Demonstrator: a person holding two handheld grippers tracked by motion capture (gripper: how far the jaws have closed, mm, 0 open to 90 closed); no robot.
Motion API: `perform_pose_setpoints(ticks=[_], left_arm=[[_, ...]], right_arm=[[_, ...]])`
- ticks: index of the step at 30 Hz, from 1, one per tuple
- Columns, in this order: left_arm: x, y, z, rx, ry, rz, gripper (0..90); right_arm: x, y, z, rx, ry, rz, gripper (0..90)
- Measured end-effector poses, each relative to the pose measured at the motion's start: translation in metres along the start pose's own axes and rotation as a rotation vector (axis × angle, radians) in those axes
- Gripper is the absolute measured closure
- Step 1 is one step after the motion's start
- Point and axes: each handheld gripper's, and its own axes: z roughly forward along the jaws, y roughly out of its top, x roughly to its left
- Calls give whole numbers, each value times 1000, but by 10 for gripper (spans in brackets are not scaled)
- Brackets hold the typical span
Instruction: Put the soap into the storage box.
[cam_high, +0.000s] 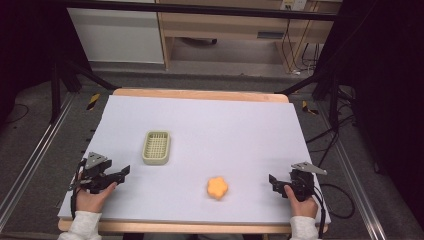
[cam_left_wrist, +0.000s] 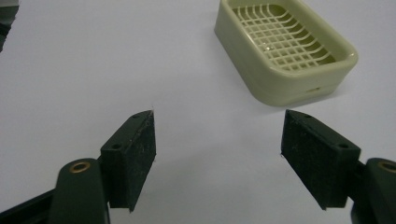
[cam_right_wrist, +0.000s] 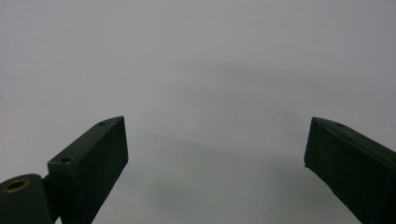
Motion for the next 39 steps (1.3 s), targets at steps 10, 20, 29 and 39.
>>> perform_pose_setpoints(ticks=[10,20,29,39], left_arm=[[-22,5,0,-4,-36,41,272],[-47,6,1,2,-82,92,271],[-65,9,2,0,-115,121,271],[-78,15,3,-4,-150,141,268]], right_arm=[[1,0,0,-23,-23,0,56],[2,-1,1,-6,-24,-5,42],[4,0,1,-17,-32,-6,69],[4,0,1,-8,-55,0,77]])
